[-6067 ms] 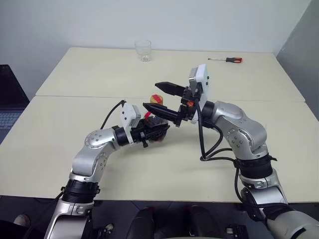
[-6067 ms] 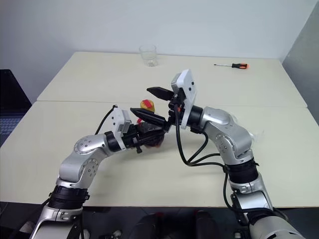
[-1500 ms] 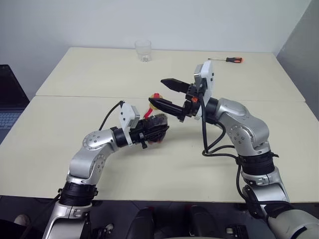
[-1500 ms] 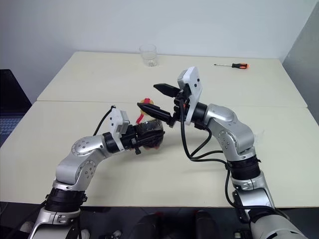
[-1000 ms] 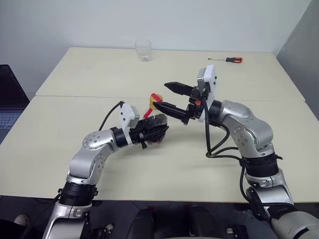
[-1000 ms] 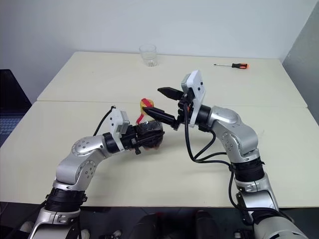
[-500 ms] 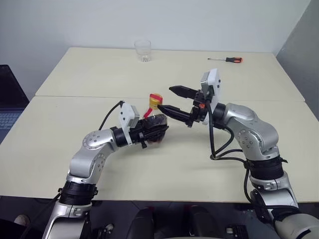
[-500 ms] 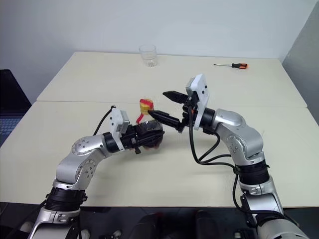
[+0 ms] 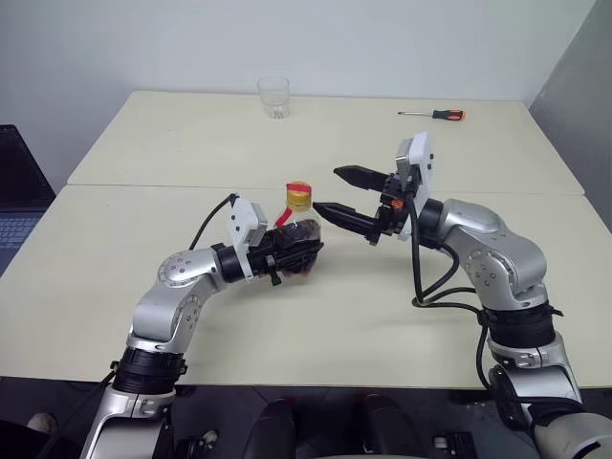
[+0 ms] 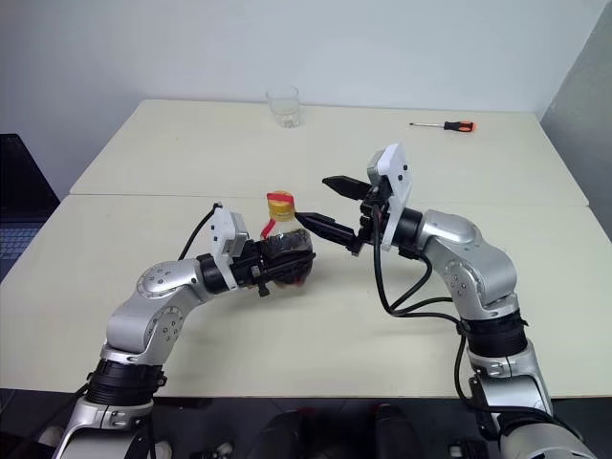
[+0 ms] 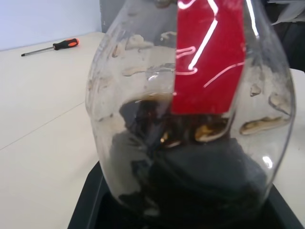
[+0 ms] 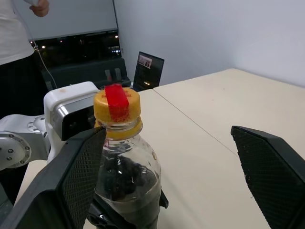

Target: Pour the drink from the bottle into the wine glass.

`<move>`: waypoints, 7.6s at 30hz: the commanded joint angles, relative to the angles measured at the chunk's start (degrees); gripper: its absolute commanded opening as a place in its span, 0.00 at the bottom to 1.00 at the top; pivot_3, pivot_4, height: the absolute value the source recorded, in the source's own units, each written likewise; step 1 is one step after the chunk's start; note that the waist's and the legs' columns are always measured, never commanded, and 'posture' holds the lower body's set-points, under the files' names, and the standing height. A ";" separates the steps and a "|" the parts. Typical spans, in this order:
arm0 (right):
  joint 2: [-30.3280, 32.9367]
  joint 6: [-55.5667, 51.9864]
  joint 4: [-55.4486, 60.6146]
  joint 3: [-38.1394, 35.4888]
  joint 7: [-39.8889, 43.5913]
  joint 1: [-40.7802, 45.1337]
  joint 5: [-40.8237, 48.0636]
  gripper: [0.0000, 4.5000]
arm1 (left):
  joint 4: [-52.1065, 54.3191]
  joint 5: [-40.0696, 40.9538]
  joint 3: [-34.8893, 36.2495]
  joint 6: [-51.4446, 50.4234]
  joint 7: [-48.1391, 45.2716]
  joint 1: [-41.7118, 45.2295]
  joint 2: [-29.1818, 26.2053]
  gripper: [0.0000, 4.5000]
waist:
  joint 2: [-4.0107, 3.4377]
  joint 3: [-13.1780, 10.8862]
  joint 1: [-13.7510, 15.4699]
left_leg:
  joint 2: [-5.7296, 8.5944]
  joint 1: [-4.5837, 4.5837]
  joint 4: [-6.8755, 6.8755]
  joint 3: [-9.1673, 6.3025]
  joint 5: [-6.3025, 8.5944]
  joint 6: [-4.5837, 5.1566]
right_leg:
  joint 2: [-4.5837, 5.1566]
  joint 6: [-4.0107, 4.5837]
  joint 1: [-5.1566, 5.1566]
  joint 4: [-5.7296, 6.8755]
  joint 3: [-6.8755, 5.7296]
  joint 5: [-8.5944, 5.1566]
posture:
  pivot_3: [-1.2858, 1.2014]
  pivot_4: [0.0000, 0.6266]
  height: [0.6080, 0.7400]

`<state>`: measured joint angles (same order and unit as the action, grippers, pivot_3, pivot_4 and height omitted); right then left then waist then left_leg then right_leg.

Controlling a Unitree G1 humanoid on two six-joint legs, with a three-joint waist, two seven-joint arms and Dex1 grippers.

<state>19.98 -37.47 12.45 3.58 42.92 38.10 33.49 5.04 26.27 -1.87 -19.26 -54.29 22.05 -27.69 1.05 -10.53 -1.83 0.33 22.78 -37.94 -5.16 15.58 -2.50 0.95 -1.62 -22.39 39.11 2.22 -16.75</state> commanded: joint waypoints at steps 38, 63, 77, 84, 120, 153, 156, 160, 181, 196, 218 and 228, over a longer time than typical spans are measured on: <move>-8.02 -0.37 -1.24 1.86 -1.65 4.88 2.83 0.45 | 2.76 0.70 1.41 1.38 -0.24 0.91 -0.33 0.43 | 0.00 0.00 -0.03 | 0.00 -0.01 0.00 -0.03 0.00 0.00 | 0.00 0.00 0.00 0.01 -0.01 0.00 | 0.52 0.24 1.00; -5.87 -2.91 1.53 -1.50 -3.20 6.90 5.85 0.27 | 4.01 0.97 1.93 1.47 -0.79 -1.64 -1.35 0.43 | 0.00 0.00 -0.02 | 0.00 -0.01 0.00 -0.01 0.00 0.00 | 0.00 0.00 -0.01 0.02 0.00 0.00 | 0.52 0.24 1.00; -2.18 3.12 1.08 3.85 9.20 6.22 4.47 0.27 | 3.46 0.88 1.31 1.33 -1.50 -0.38 -0.64 0.43 | 0.00 0.00 -0.04 | 0.00 -0.01 0.01 0.01 0.00 0.01 | 0.00 0.00 -0.01 0.00 0.00 0.00 | 0.52 0.24 1.00; -2.67 5.76 -3.02 5.65 15.97 7.91 3.88 0.27 | 4.80 1.25 0.82 0.91 -1.97 -1.01 -0.65 0.43 | 0.00 0.00 -0.03 | -0.01 -0.02 0.00 0.01 0.00 0.01 | -0.01 0.00 0.00 0.02 0.00 0.00 | 0.52 0.24 1.00; 0.28 18.06 -10.11 3.72 30.81 14.71 -0.60 0.27 | 8.19 2.64 0.43 -0.42 -3.07 -4.52 -1.80 0.43 | -0.03 -0.02 0.00 | 0.00 -0.01 0.00 -0.02 0.00 0.00 | 0.01 0.00 0.00 -0.02 -0.02 0.00 | 0.52 0.24 1.00; 9.54 4.84 7.35 -10.37 -2.60 -5.67 -4.04 0.27 | 10.20 3.49 5.57 -2.70 7.55 -3.56 -0.41 0.43 | -0.03 -0.02 0.17 | 0.02 0.04 -0.01 -0.04 0.00 0.00 | 0.06 0.00 0.01 -0.02 0.04 0.00 | 0.52 0.24 1.00; 10.53 3.30 8.83 -14.29 -7.80 -10.07 -4.75 0.27 | 10.79 3.70 4.79 -2.82 7.59 -4.07 0.17 0.43 | -0.03 -0.02 0.18 | 0.02 0.04 -0.01 -0.03 0.00 0.00 | 0.06 0.00 0.02 -0.03 0.07 0.00 | 0.52 0.24 1.00; 10.13 1.04 10.25 -18.89 -15.38 -14.46 -6.04 0.27 | 10.65 3.73 3.96 -2.84 7.38 -3.90 1.06 0.43 | -0.03 -0.02 0.19 | 0.03 0.03 -0.01 0.05 0.00 0.00 | 0.06 0.00 0.02 0.00 0.07 0.00 | 0.52 0.24 1.00; 7.35 10.54 -7.97 -28.71 -34.24 -23.96 -19.05 0.27 | 10.04 3.65 2.68 -3.15 6.49 -2.81 1.87 0.43 | -0.03 -0.02 0.04 | 0.00 -0.13 0.01 0.49 -0.01 0.02 | -0.08 -0.03 0.09 0.05 0.21 0.02 | 0.52 0.24 1.00; 5.33 12.64 -15.39 -28.42 -39.92 -21.58 -20.85 0.64 | 11.26 3.88 3.89 -3.30 6.66 -3.90 0.46 0.43 | -0.06 -0.01 0.03 | 0.00 -0.12 0.00 0.55 -0.01 0.02 | -0.10 -0.03 0.09 0.07 0.23 0.02 | 0.52 0.24 1.00; 9.72 15.94 -3.24 -21.79 -26.23 -17.15 -17.56 1.00 | 10.27 3.81 3.79 -3.08 5.73 -3.40 0.20 0.43 | -0.07 -0.01 -0.03 | -0.02 -0.13 0.00 0.54 -0.01 0.02 | -0.11 -0.03 0.09 0.07 0.23 0.02 | 0.52 0.24 1.00; 10.12 16.10 6.13 -10.11 -2.44 -20.47 -6.19 1.00 | 9.88 4.53 5.74 -4.81 8.23 -3.94 0.13 0.43 | -0.06 -0.01 0.12 | -0.01 -0.09 -0.01 0.35 -0.01 0.03 | -0.05 -0.03 0.10 0.00 0.16 0.02 | 0.52 0.24 1.00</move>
<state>29.04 -22.42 15.37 -6.91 37.05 17.55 25.01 13.26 29.24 1.34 -24.08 -47.29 17.53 -27.38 0.99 -10.54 -1.71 0.33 22.69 -37.96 -4.83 15.57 -2.47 0.91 -1.65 -22.29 39.12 2.38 -16.73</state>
